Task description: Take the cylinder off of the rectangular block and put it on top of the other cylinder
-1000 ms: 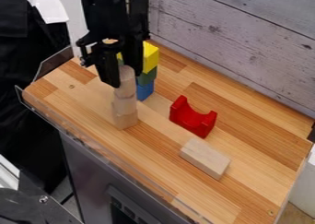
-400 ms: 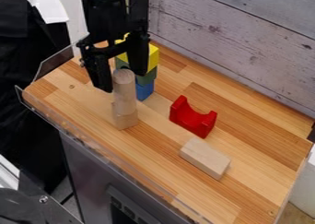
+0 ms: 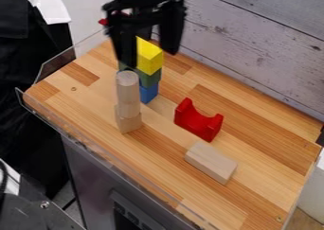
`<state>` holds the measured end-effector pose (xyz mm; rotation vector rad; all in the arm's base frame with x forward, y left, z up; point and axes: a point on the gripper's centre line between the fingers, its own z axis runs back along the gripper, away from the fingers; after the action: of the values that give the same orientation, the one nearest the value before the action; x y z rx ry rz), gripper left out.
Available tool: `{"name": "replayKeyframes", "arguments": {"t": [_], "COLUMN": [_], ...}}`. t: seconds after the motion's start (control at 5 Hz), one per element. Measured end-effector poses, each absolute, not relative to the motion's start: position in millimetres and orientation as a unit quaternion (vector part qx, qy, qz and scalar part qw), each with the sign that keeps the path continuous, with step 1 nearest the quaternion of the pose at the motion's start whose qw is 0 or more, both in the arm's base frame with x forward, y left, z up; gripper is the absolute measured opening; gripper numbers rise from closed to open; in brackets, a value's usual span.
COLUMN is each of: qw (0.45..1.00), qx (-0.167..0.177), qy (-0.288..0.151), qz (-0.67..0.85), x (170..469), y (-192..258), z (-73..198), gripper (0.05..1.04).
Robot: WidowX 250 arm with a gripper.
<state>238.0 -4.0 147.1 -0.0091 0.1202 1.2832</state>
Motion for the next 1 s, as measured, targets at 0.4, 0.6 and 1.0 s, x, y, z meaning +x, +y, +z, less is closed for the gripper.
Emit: {"name": "replayKeyframes", "arguments": {"t": [0.4, 0.6, 1.0], "qw": [0.84, 0.829, 0.82], "qx": [-0.009, -0.004, -0.012], "qy": [0.066, 0.075, 0.067], "qz": [0.538, 0.554, 0.568], "x": [209.4, 198.8, 208.7], "y": [-75.2, -87.5, -91.3], "z": [150.1, 135.7, 125.3], "gripper": [0.999, 0.999, 0.999]}}
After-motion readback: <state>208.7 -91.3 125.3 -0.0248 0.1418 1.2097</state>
